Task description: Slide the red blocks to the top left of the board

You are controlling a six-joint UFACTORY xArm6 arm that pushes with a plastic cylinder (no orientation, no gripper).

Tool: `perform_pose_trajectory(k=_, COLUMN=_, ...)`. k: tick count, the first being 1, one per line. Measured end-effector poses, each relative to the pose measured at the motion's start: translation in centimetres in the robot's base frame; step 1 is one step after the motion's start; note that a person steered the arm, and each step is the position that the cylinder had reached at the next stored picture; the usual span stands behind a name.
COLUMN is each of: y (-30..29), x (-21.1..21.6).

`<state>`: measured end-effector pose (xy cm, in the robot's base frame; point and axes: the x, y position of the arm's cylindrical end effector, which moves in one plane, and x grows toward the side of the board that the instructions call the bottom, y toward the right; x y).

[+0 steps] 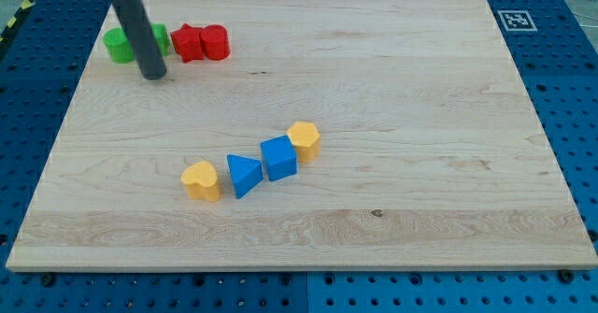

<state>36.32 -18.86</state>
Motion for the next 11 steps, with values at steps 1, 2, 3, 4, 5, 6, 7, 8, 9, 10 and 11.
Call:
perform_pose_trajectory(k=1, y=2.7, x=0.0)
perform_pose_trajectory(k=2, y=3.5, x=0.0)
perform_pose_trajectory(k=3, y=3.5, x=0.0)
perform_pose_trajectory(k=4, y=4.2, x=-0.3)
perform_pose_trajectory(k=5, y=4.7, x=-0.4)
perform_pose_trajectory(k=6, y=5.4, x=-0.4)
perform_pose_trajectory(k=7, y=6.1, x=-0.6)
perform_pose_trajectory(k=8, y=6.3, x=-1.3)
perform_pose_trajectory(k=9, y=5.7, x=-3.0)
perform_pose_trajectory(k=10, y=4.7, x=-4.5)
perform_pose_trajectory(k=11, y=4.3, x=-4.7)
